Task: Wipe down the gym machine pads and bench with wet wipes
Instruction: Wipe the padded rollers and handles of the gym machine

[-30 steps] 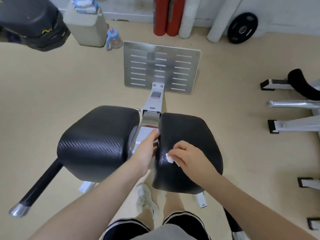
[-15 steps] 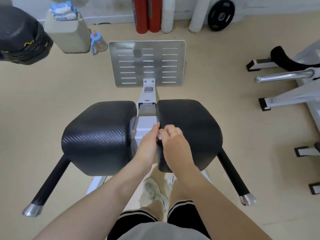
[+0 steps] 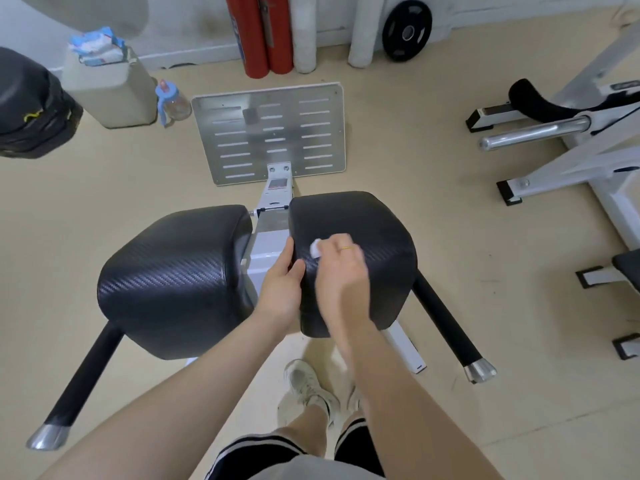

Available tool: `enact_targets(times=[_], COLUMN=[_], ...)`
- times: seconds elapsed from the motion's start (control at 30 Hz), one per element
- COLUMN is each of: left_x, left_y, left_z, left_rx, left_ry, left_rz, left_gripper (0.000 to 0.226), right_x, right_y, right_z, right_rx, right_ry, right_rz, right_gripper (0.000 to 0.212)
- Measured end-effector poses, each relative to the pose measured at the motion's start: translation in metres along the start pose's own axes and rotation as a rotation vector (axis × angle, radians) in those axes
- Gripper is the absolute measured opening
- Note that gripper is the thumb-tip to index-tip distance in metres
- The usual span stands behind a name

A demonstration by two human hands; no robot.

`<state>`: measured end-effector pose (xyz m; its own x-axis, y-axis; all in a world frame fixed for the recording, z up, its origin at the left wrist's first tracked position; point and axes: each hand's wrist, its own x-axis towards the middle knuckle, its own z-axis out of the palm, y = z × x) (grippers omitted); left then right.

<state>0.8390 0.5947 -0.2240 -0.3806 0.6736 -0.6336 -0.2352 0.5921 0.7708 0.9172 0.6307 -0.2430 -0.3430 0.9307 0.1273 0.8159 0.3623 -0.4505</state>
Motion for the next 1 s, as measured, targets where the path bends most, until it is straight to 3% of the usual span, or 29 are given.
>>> enact_targets(times=[0.07,0.13,0.2,0.33,0.53,0.63,0.77,0.83,0.9,1.0], left_x=[0.003,0.006,0.006,0.007,0.004,-0.001,-0.014,-0.022,-0.022,-0.018], left_y=[-0.001,-0.004,-0.006,-0.008,-0.005,-0.009,-0.026,-0.037,-0.046,-0.048], left_z=[-0.002,-0.002,-0.001,0.001,0.0,-0.005,-0.009,-0.003,0.001,0.002], left_rx=[0.011,0.042,0.08,0.114,0.068,0.104,0.147,0.156,0.192,0.177], left_ry=[-0.001,0.012,0.014,0.018,0.011,-0.012,-0.007,0.017,0.08,0.107], left_rz=[0.006,0.023,0.046,0.047,0.033,0.051,0.054,0.08,0.117,0.113], left_gripper=[0.048,0.048,0.048,0.046,0.041,0.038,0.045,0.049,0.05,0.045], right_x=[0.001,0.007,0.016,0.018,-0.04,-0.041,-0.025,-0.023,-0.023,-0.04], right_y=[-0.007,0.01,0.041,0.078,-0.001,0.014,0.089,0.11,0.113,0.086], right_z=[0.002,-0.002,-0.016,-0.035,0.007,0.011,-0.007,-0.021,-0.022,0.005], right_rx=[0.001,0.03,0.042,0.06,0.165,0.131,0.066,0.153,0.308,0.289], right_ry=[-0.018,-0.043,-0.044,0.038,0.043,0.074,0.114,0.129,0.146,0.083], right_rz=[-0.093,-0.098,0.027,0.309,0.064,-0.085,0.173,0.298,0.356,0.284], right_gripper=[0.018,0.025,0.03,0.016,0.011,0.014,0.021,0.019,0.02,0.023])
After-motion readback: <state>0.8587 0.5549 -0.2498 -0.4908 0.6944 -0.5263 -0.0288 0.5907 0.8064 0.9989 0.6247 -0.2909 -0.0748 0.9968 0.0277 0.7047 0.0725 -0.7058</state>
